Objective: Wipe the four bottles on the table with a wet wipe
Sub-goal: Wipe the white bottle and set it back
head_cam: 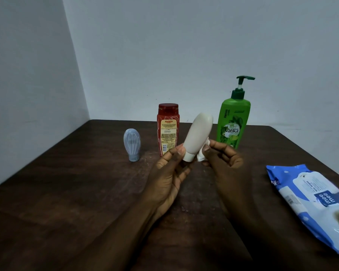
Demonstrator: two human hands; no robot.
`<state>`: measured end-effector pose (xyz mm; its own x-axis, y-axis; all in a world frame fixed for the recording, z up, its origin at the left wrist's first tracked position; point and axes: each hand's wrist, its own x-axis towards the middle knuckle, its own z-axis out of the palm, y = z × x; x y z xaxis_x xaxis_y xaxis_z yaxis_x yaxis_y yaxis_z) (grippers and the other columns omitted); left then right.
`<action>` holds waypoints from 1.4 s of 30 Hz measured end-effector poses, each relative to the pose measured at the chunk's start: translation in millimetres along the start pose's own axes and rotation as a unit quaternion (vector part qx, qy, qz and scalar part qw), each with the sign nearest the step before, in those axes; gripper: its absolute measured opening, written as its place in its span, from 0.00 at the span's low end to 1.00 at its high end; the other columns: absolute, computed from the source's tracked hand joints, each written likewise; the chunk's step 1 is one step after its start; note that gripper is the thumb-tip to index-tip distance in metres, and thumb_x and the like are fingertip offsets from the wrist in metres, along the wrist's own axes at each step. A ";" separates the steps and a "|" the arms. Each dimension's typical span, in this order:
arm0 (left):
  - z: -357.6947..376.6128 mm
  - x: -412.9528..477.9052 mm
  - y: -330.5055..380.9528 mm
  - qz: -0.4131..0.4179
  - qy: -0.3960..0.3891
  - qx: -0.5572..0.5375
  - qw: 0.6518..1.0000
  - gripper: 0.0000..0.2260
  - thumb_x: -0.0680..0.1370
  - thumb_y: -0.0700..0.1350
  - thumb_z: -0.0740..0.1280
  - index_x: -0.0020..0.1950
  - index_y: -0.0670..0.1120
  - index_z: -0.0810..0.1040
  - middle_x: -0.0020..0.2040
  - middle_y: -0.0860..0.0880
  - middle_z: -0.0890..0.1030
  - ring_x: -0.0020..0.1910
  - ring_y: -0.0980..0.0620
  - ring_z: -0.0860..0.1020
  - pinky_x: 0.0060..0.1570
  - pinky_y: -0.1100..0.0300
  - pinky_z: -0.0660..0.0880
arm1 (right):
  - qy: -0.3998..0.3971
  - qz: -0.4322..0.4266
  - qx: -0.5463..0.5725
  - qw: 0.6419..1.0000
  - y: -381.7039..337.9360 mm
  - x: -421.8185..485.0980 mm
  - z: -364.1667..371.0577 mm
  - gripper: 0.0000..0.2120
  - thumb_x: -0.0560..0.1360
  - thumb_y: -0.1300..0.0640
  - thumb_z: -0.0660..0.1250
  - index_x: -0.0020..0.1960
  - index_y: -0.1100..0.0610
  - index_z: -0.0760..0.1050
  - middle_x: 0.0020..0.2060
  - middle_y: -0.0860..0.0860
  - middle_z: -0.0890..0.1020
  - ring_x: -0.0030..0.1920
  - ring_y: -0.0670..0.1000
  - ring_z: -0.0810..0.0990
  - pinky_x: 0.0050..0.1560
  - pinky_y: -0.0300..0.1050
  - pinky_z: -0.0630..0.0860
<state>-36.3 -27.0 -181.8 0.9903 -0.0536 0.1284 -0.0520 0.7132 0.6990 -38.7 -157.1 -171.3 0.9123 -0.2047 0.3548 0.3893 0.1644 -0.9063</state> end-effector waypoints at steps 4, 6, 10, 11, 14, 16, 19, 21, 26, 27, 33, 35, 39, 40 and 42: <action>1.3 0.6 0.2 0.013 0.013 0.025 1.000 0.15 0.73 0.43 0.68 0.58 0.41 0.79 0.55 0.45 0.86 0.53 0.52 0.84 0.57 0.59 0.80 | -0.002 -0.070 -0.061 0.996 -3.0 -5.6 -0.6 0.08 0.76 0.57 0.73 0.54 0.49 0.84 0.46 0.41 0.87 0.49 0.42 0.86 0.50 0.39 0.81; 0.4 0.6 -0.1 0.010 0.013 0.027 0.999 0.16 0.72 0.41 0.69 0.58 0.40 0.78 0.53 0.45 0.86 0.51 0.52 0.85 0.55 0.59 0.81 | -0.010 -0.089 -0.078 0.993 -1.4 -6.1 -0.5 0.11 0.76 0.59 0.72 0.56 0.48 0.83 0.47 0.38 0.87 0.50 0.40 0.85 0.50 0.35 0.80; -0.5 -0.9 -0.1 -0.007 0.011 0.024 1.000 0.19 0.71 0.39 0.70 0.62 0.41 0.77 0.55 0.43 0.85 0.52 0.50 0.85 0.55 0.57 0.81 | -0.043 -0.121 -0.126 0.984 5.0 -10.0 -2.5 0.16 0.77 0.62 0.71 0.65 0.55 0.80 0.55 0.41 0.85 0.55 0.37 0.83 0.54 0.31 0.78; -0.4 -1.2 0.4 -0.009 0.010 0.019 1.000 0.19 0.71 0.39 0.70 0.62 0.41 0.78 0.56 0.43 0.85 0.52 0.50 0.85 0.54 0.58 0.82 | -0.052 -0.149 -0.151 0.976 5.6 -11.5 -2.5 0.17 0.77 0.63 0.71 0.65 0.55 0.80 0.55 0.41 0.84 0.55 0.36 0.82 0.54 0.30 0.77; 0.1 -1.8 2.2 -0.005 0.011 0.018 1.000 0.15 0.71 0.39 0.70 0.58 0.41 0.80 0.53 0.44 0.86 0.49 0.52 0.85 0.51 0.60 0.82 | -0.054 -0.247 -0.234 0.939 7.8 -12.0 -2.5 0.17 0.75 0.65 0.73 0.63 0.55 0.81 0.56 0.43 0.83 0.57 0.37 0.81 0.59 0.33 0.77; -1.0 -1.5 2.6 0.002 0.019 0.025 1.000 0.14 0.70 0.40 0.70 0.55 0.41 0.81 0.51 0.45 0.87 0.47 0.53 0.86 0.50 0.61 0.82 | -0.049 -0.275 -0.251 0.927 9.0 -10.5 -3.4 0.17 0.74 0.66 0.75 0.61 0.56 0.82 0.56 0.44 0.83 0.57 0.38 0.82 0.60 0.36 0.77; -4.1 -1.0 2.9 0.004 0.033 0.029 0.999 0.13 0.70 0.41 0.70 0.54 0.42 0.81 0.51 0.45 0.87 0.47 0.54 0.86 0.48 0.61 0.82 | -0.050 -0.307 -0.269 0.912 10.6 -9.5 -4.9 0.15 0.72 0.66 0.77 0.57 0.57 0.84 0.53 0.46 0.85 0.55 0.40 0.83 0.59 0.37 0.78; -4.9 -1.0 2.6 -0.003 0.031 0.025 0.999 0.12 0.70 0.41 0.69 0.52 0.43 0.82 0.51 0.45 0.87 0.47 0.54 0.86 0.48 0.61 0.83 | -0.053 -0.316 -0.270 0.908 11.1 -8.5 -6.0 0.13 0.72 0.66 0.77 0.55 0.57 0.85 0.51 0.47 0.86 0.53 0.40 0.83 0.57 0.36 0.79; -3.9 -0.7 1.1 -0.025 -0.001 0.029 0.999 0.14 0.73 0.42 0.69 0.57 0.42 0.82 0.57 0.43 0.85 0.54 0.51 0.84 0.57 0.57 0.80 | -0.033 -0.222 -0.245 0.943 6.8 0.0 -6.7 0.10 0.75 0.60 0.73 0.54 0.48 0.83 0.47 0.42 0.85 0.49 0.39 0.83 0.50 0.38 0.80; -3.9 -0.5 0.6 -0.029 -0.006 0.028 0.999 0.14 0.74 0.42 0.69 0.58 0.42 0.81 0.58 0.42 0.84 0.55 0.50 0.83 0.58 0.57 0.80 | -0.033 -0.181 -0.225 0.957 6.7 2.5 -6.8 0.10 0.76 0.60 0.72 0.52 0.45 0.82 0.46 0.40 0.85 0.47 0.39 0.84 0.49 0.40 0.81; -5.9 1.3 -3.1 -0.035 -0.006 0.044 0.998 0.19 0.75 0.43 0.67 0.66 0.42 0.78 0.62 0.43 0.83 0.60 0.49 0.82 0.61 0.55 0.79 | -0.039 -0.102 -0.158 0.981 7.8 9.0 -10.8 0.11 0.76 0.60 0.72 0.49 0.44 0.82 0.42 0.39 0.86 0.45 0.40 0.85 0.47 0.39 0.82; -6.7 3.5 -3.7 -0.033 0.012 0.038 0.999 0.20 0.77 0.43 0.67 0.68 0.42 0.75 0.62 0.42 0.83 0.58 0.49 0.82 0.60 0.54 0.79 | -0.045 -0.135 -0.195 0.970 10.3 7.6 -10.5 0.09 0.76 0.59 0.73 0.53 0.48 0.84 0.46 0.41 0.86 0.48 0.40 0.85 0.49 0.39 0.81; -8.5 4.4 -5.7 -0.046 0.028 0.056 0.997 0.14 0.82 0.39 0.61 0.67 0.42 0.76 0.60 0.43 0.84 0.54 0.50 0.83 0.59 0.53 0.78 | -0.070 -0.220 -0.255 0.939 17.1 5.4 -10.2 0.11 0.72 0.60 0.77 0.54 0.53 0.85 0.49 0.44 0.84 0.50 0.42 0.83 0.50 0.38 0.80; -8.8 4.0 -6.1 -0.049 0.026 0.064 0.996 0.12 0.82 0.39 0.61 0.65 0.43 0.77 0.58 0.43 0.84 0.52 0.51 0.84 0.59 0.53 0.78 | -0.069 -0.234 -0.264 0.933 17.2 4.8 -10.1 0.11 0.72 0.61 0.77 0.54 0.53 0.85 0.48 0.44 0.83 0.50 0.41 0.83 0.50 0.37 0.80; -7.8 2.7 -6.0 -0.051 0.020 0.070 0.996 0.11 0.81 0.40 0.62 0.61 0.43 0.79 0.56 0.43 0.85 0.52 0.51 0.83 0.59 0.53 0.77 | -0.061 -0.258 -0.279 0.923 16.2 3.9 -10.3 0.11 0.72 0.60 0.77 0.53 0.54 0.85 0.48 0.44 0.83 0.50 0.40 0.82 0.50 0.35 0.79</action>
<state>-32.4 -26.0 -191.2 0.9956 -0.0899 0.0259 0.0334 0.6005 0.7990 -30.1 -165.2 -186.9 0.6442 -0.0015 0.7649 0.6811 -0.4540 -0.5745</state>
